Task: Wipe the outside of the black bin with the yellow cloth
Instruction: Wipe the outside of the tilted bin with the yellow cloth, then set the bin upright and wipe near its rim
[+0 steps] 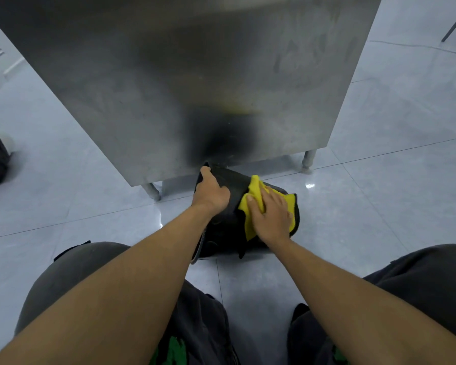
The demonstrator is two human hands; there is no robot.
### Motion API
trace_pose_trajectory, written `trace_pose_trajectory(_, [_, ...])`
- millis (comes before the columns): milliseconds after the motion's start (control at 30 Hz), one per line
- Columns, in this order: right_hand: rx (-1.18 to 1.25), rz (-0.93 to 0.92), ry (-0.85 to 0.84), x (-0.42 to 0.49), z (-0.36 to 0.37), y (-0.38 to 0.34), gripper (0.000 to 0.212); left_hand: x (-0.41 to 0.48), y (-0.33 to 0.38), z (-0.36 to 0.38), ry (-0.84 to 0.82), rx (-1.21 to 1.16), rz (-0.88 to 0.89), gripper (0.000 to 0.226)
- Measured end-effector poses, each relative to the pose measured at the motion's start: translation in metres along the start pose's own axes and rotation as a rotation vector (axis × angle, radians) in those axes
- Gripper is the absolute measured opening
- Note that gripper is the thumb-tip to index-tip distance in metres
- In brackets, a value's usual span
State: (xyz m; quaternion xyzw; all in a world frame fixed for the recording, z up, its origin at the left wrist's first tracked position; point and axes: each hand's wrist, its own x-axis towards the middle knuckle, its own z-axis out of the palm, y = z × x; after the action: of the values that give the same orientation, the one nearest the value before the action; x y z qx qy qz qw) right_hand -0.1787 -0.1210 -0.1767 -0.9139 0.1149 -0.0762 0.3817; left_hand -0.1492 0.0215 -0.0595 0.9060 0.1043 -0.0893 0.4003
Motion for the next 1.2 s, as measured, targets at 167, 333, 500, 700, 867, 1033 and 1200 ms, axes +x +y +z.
trace_pose_trajectory(167, [0.042,0.396,0.016,0.011,-0.011,0.017,0.057,0.002,-0.005,0.001,-0.082,-0.010,0.034,0.058])
trace_pose_trajectory(333, [0.012,0.182,0.056,0.004,-0.011,0.013,0.051,0.003,-0.007,0.000,-0.129,-0.040,0.053,0.065])
trace_pose_trajectory(500, [0.050,-0.330,-0.022,0.005,-0.008,-0.011,0.051,0.001,-0.010,-0.003,-0.135,-0.036,0.118,0.061])
trace_pose_trajectory(700, [0.124,-0.272,0.067,0.005,0.001,-0.016,0.049,-0.002,-0.014,-0.005,-0.137,-0.054,0.187,0.059])
trace_pose_trajectory(867, [0.225,0.329,0.194,0.013,-0.022,-0.005,0.038,-0.003,-0.008,0.001,-0.151,-0.019,0.236,0.037])
trace_pose_trajectory(1033, [0.710,0.715,0.303,0.012,-0.039,-0.010,0.037,-0.008,0.003,0.005,-0.157,0.127,0.352,0.020])
trace_pose_trajectory(1200, [0.928,0.630,0.467,0.021,-0.064,-0.033,0.025,-0.010,0.004,0.013,-0.195,0.219,0.414,0.013])
